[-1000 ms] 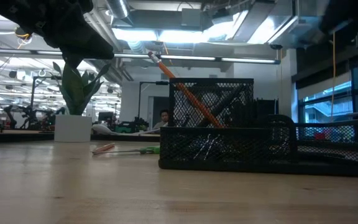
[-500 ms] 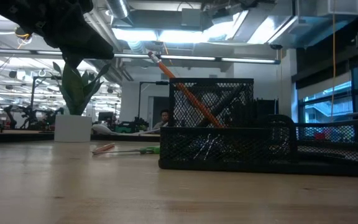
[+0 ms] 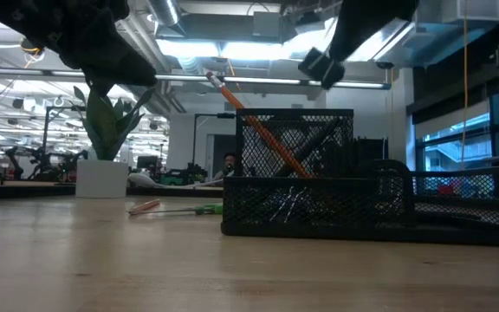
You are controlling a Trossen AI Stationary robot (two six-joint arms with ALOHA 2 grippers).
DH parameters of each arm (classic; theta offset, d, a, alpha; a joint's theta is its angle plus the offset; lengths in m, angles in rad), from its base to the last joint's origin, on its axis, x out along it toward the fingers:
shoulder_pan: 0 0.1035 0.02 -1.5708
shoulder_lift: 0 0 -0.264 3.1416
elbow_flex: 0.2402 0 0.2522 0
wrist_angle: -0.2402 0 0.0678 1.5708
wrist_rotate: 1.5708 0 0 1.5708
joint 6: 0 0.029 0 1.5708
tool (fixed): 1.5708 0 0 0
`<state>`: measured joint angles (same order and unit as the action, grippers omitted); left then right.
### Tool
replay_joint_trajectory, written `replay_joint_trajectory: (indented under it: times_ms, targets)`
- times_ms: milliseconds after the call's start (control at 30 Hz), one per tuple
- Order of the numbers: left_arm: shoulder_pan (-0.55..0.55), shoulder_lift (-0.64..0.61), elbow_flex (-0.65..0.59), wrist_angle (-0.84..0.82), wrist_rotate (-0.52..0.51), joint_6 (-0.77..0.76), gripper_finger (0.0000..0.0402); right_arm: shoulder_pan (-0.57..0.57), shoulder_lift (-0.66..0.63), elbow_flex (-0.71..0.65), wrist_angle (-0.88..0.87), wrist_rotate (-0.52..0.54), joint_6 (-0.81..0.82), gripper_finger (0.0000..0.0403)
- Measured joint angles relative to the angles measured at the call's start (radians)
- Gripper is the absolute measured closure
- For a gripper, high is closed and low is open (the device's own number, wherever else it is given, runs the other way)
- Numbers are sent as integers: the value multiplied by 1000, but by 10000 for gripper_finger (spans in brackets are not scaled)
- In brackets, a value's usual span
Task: Pick and place office supplies into organizer
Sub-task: Put the bottom binder clip into the desk organizer
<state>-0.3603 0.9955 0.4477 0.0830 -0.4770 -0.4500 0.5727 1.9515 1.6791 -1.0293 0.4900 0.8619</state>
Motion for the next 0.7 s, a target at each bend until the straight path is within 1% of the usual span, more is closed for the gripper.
replay_joint_trajectory:
  times_ms: [233, 467, 700]
  targets:
    - [0, 0, 0, -57, 0, 0, 327, -1, 73, 0, 41, -16, -11, 400]
    - [0, 0, 0, -59, 0, 0, 327, -23, 113, 0, 124, -22, -34, 400]
    - [0, 0, 0, -59, 0, 0, 327, -43, 140, 0, 164, -73, -56, 400]
